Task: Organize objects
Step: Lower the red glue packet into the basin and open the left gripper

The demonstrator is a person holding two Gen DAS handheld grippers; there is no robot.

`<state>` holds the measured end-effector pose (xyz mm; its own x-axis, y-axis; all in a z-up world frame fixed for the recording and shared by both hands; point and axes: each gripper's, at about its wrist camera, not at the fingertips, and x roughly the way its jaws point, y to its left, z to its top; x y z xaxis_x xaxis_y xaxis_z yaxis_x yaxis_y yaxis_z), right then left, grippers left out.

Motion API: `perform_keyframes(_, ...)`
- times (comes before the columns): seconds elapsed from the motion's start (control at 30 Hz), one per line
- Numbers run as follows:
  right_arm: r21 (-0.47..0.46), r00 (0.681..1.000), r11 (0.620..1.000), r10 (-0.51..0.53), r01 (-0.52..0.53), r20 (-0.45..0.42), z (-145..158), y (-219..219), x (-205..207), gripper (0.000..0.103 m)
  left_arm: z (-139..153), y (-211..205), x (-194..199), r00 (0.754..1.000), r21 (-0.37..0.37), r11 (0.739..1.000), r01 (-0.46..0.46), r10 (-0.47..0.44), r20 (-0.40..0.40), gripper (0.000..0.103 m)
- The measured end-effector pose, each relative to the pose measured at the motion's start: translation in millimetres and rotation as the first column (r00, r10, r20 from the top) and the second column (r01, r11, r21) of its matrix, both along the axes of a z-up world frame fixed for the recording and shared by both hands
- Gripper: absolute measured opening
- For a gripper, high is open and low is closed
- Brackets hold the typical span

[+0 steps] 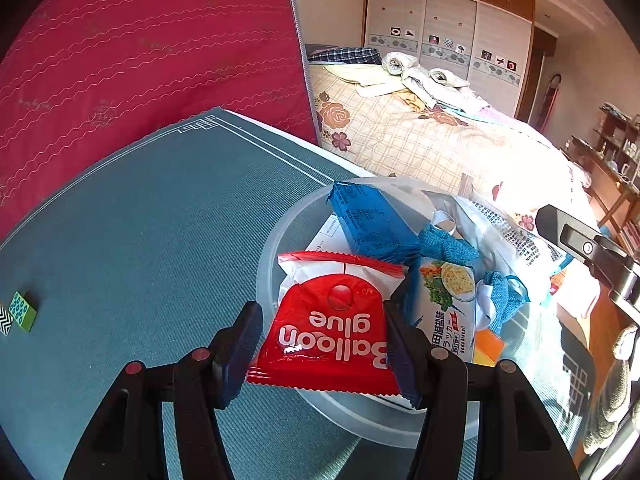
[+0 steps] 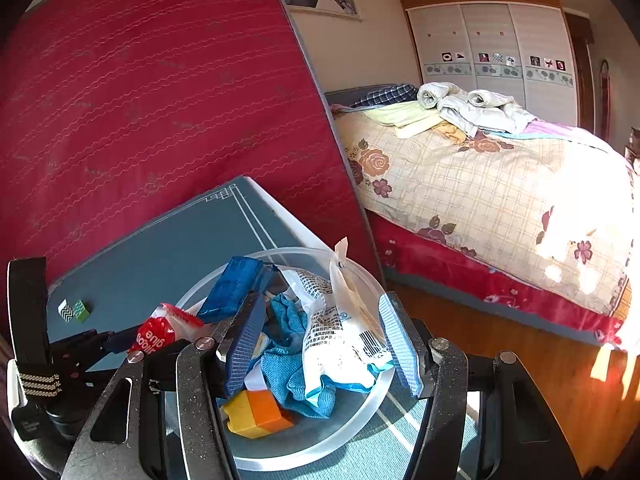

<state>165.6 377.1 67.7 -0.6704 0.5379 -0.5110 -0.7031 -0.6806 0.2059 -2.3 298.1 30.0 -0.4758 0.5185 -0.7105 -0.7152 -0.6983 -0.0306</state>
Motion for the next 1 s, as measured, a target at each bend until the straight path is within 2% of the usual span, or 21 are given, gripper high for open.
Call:
perform_keyframes(0.07,-0.003,1.0,1.0,-0.006,0.006,-0.004,0.1,2.4,2.3,0.061,-1.5,4.3,0.1,1.0,0.004,1.0,-0.004,0.004,0.0,0.074)
perform_keyframes(0.27,-0.01,0.999,1.0,-0.027,0.027,-0.018,2.3,9.0,7.1,0.061,0.7,-1.9,-0.3,1.0,0.037,0.999,-0.021,0.021,-0.001,0.094)
perform_keyframes(0.47,-0.016,0.999,0.999,-0.033,0.032,-0.022,3.1,8.0,6.2,0.061,7.5,-17.9,-0.9,0.998,0.056,0.997,-0.061,0.062,-0.02,0.097)
perform_keyframes(0.63,-0.001,0.999,1.0,-0.027,0.027,-0.032,5.6,1.3,6.0,0.067,14.4,-28.4,0.5,0.994,0.062,0.993,-0.098,0.101,-0.05,0.098)
perform_keyframes(0.73,0.004,0.999,1.0,-0.016,0.016,-0.028,5.5,-2.5,4.3,0.067,19.0,-36.9,0.5,0.988,0.063,0.99,-0.128,0.132,-0.079,0.102)
perform_keyframes(1.0,0.005,1.0,1.0,0.014,-0.014,-0.028,5.1,-15.9,-4.1,0.07,27.1,-63.7,-4.6,0.972,0.072,0.978,-0.194,0.201,-0.119,0.102)
